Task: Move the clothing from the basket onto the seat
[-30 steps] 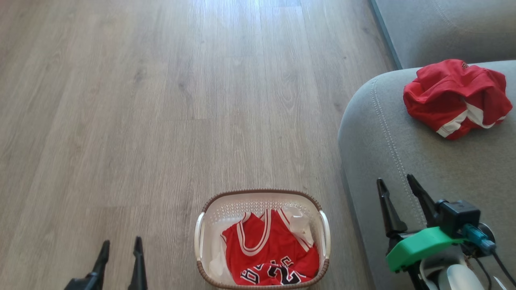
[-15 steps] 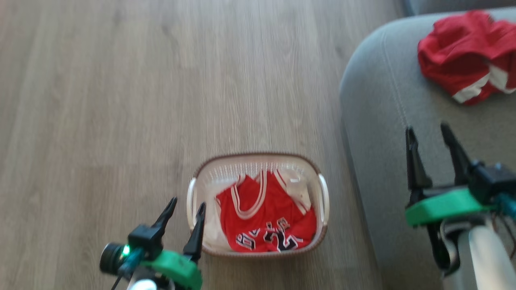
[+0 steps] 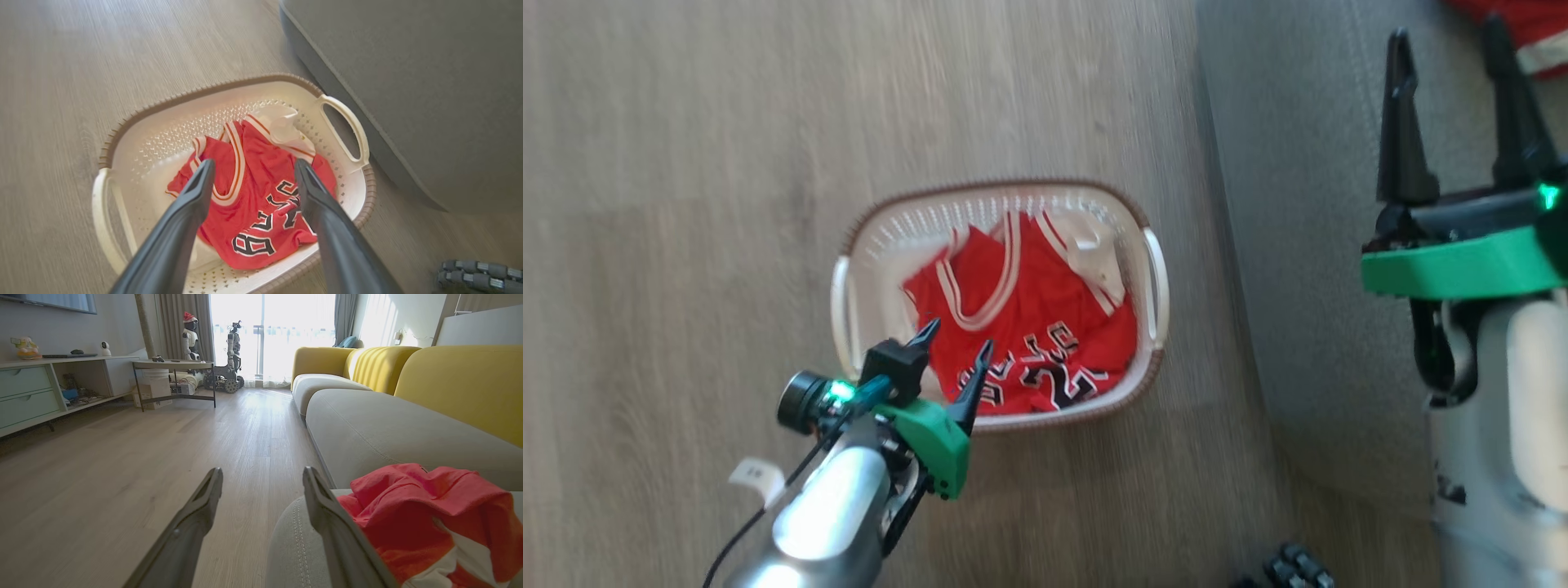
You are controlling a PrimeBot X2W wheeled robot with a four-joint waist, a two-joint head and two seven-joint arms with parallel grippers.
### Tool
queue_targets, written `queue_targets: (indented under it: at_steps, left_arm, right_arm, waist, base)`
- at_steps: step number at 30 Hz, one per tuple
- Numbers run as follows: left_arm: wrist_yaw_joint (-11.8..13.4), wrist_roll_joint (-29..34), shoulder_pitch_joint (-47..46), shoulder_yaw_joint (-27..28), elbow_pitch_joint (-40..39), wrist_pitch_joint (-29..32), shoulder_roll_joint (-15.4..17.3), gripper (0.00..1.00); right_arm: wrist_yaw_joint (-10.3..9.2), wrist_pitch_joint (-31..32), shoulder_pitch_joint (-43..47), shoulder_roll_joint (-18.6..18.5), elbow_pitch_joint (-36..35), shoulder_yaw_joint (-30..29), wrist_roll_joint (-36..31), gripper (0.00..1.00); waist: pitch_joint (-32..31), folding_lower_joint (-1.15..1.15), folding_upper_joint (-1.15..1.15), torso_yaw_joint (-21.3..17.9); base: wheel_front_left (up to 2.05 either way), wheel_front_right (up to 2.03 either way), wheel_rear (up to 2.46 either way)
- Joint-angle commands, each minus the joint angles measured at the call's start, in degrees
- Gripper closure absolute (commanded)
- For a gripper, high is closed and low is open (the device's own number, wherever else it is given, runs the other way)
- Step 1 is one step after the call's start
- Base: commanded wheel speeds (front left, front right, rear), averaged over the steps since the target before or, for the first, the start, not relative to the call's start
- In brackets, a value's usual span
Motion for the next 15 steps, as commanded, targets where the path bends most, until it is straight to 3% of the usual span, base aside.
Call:
queue_targets:
  at_steps: [1, 15]
  left_arm:
    - [-0.3, 0.5, -0.3, 0.8, -0.2, 0.0, 0.4, 0.0]
    - [-4.8, 2.7, -11.2, -6.3, 15.5, 4.5, -1.0, 0.0]
  right_arm:
    - [0.4, -0.6, -0.5, 0.1, -2.2, 1.4, -0.1, 0.0]
    - [0.4, -2.0, -4.5, 0.1, -5.1, 3.6, 0.0, 0.0]
  waist:
    - [5.1, 0.0, 0.0, -2.6]
    - [14.4, 0.0, 0.0, -6.6]
  base:
    - [0.0, 0.0, 0.0]
    - [0.0, 0.0, 0.0]
